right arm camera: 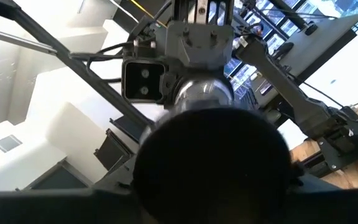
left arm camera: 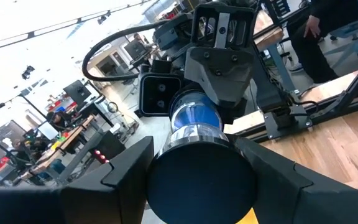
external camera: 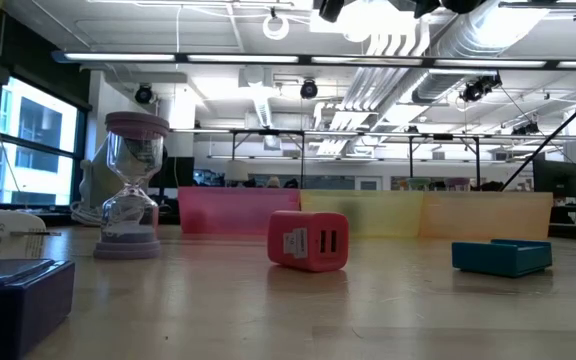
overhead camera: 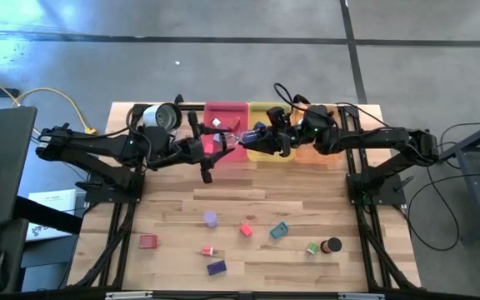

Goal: Pick & Place Office items
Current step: Put the black blue hourglass into the orange bin

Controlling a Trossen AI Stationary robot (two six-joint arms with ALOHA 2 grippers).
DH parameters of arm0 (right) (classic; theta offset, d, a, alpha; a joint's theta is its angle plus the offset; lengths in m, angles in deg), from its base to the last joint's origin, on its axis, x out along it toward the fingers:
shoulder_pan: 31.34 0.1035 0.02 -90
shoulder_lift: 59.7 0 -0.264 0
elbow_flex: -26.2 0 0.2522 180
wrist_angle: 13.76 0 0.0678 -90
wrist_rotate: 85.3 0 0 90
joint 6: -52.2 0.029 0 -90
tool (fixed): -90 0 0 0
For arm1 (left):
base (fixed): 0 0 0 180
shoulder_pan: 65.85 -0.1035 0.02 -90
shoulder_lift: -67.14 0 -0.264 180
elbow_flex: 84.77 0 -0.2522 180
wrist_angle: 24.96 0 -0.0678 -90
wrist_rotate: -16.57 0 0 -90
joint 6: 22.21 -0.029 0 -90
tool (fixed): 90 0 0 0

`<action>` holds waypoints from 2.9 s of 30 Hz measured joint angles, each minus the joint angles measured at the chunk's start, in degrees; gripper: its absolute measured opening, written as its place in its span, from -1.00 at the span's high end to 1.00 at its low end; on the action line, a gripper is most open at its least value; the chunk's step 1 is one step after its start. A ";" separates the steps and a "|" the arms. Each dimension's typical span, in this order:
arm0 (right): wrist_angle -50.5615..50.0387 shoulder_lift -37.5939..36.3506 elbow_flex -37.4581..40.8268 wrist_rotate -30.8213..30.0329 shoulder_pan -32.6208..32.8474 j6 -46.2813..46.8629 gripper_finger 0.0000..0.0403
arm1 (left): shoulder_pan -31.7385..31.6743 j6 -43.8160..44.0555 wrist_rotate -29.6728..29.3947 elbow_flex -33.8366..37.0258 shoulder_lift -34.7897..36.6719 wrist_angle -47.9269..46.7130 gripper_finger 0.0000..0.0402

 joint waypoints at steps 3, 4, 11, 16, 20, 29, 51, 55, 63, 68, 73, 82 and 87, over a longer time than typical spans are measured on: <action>-0.04 0.00 0.00 0.18 0.02 -0.07 0.25 | 0.54 -0.37 -0.45 0.00 0.00 0.58 -0.09; -0.04 0.00 0.00 0.21 0.02 -0.07 0.28 | 0.54 -0.04 -0.45 0.00 0.00 0.56 -0.09; 0.00 0.00 -0.02 1.15 0.00 -1.47 0.78 | 0.57 2.92 -1.35 0.00 0.00 0.49 -0.10; -0.01 0.00 -0.02 -0.71 -0.02 -3.54 0.98 | 0.59 2.47 -1.31 0.00 0.00 0.38 -0.11; 0.00 0.00 -0.02 -0.96 -0.04 -3.82 0.91 | 0.59 2.44 -1.44 0.00 0.00 0.36 -0.11; -0.05 0.00 -0.02 7.27 -0.02 -4.50 0.56 | 0.61 5.86 -4.54 0.00 0.93 -6.22 -0.11; -12.60 -0.48 -0.09 7.25 -0.07 -32.29 -0.39 | -1.19 40.81 22.79 -0.11 4.61 -39.78 -0.25; -19.07 -0.48 -0.07 3.58 -0.07 -35.70 -0.39 | -0.77 43.70 24.82 -0.09 2.87 -41.07 -0.52; -36.34 -0.46 -0.07 -8.46 -0.06 -42.65 -0.39 | -2.98 41.73 25.15 -0.10 4.54 -40.43 -0.80; -43.53 -0.46 -0.06 -14.23 -0.04 -41.74 -0.39 | -3.19 44.68 25.53 -0.09 3.65 -39.96 -0.81; -47.73 -0.17 -0.04 -16.51 0.59 -43.55 -0.39 | -3.15 42.82 26.23 -0.04 2.93 -40.19 -0.81; -46.33 7.11 -0.07 -26.33 4.06 -47.48 -0.39 | -2.95 46.74 26.34 -0.02 2.93 -41.77 -0.81; -45.10 13.40 0.00 -29.09 4.37 -51.53 -0.39 | -1.44 50.14 26.28 0.26 2.91 -41.96 -0.81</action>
